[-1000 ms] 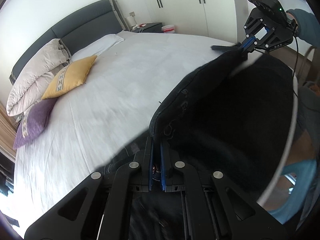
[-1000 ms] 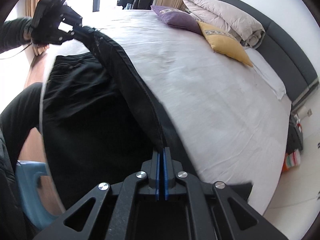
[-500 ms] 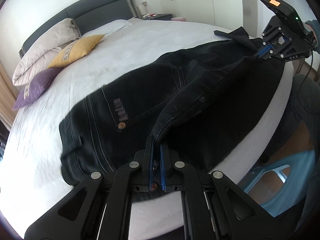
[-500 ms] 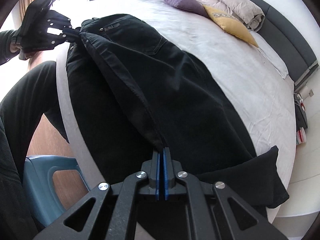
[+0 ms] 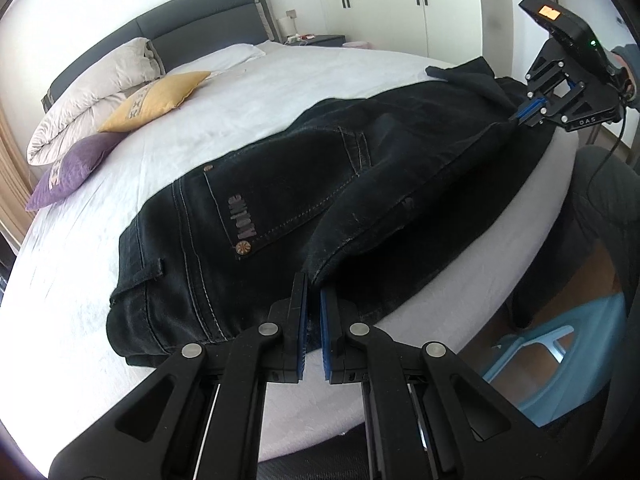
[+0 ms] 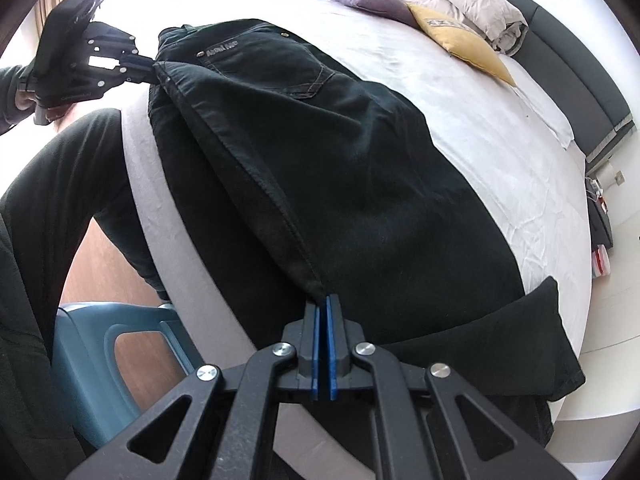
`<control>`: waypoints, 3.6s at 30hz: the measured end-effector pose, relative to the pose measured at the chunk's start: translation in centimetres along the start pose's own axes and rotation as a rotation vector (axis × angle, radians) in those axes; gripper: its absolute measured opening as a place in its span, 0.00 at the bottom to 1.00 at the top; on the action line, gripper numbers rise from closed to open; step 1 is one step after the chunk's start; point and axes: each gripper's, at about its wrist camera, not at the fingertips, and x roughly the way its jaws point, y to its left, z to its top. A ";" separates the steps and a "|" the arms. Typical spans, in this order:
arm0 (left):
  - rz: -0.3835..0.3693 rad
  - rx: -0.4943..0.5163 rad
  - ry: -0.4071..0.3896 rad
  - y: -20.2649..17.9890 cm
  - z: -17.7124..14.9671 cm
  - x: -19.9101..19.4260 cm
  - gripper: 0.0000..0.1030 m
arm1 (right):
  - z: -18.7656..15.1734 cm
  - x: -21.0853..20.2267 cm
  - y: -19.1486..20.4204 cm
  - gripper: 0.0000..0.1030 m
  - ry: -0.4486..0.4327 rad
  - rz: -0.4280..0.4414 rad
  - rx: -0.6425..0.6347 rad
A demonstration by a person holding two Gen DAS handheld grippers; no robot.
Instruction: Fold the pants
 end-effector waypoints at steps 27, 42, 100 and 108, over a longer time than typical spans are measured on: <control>-0.140 -0.037 0.015 2.9 5.5 1.3 0.18 | -2.7 2.3 6.4 0.08 -0.048 -0.279 -0.244; -0.168 0.044 0.146 -4.8 11.0 14.1 0.18 | -5.0 2.2 8.1 0.10 -0.097 -0.363 -0.342; -0.212 -0.045 0.056 -8.8 13.0 16.9 0.19 | -9.0 -2.6 -29.8 0.08 -0.108 -0.238 1.211; -0.182 -0.037 0.083 -9.7 13.7 17.0 0.19 | -21.7 -9.0 -24.9 0.08 -0.311 -0.250 1.509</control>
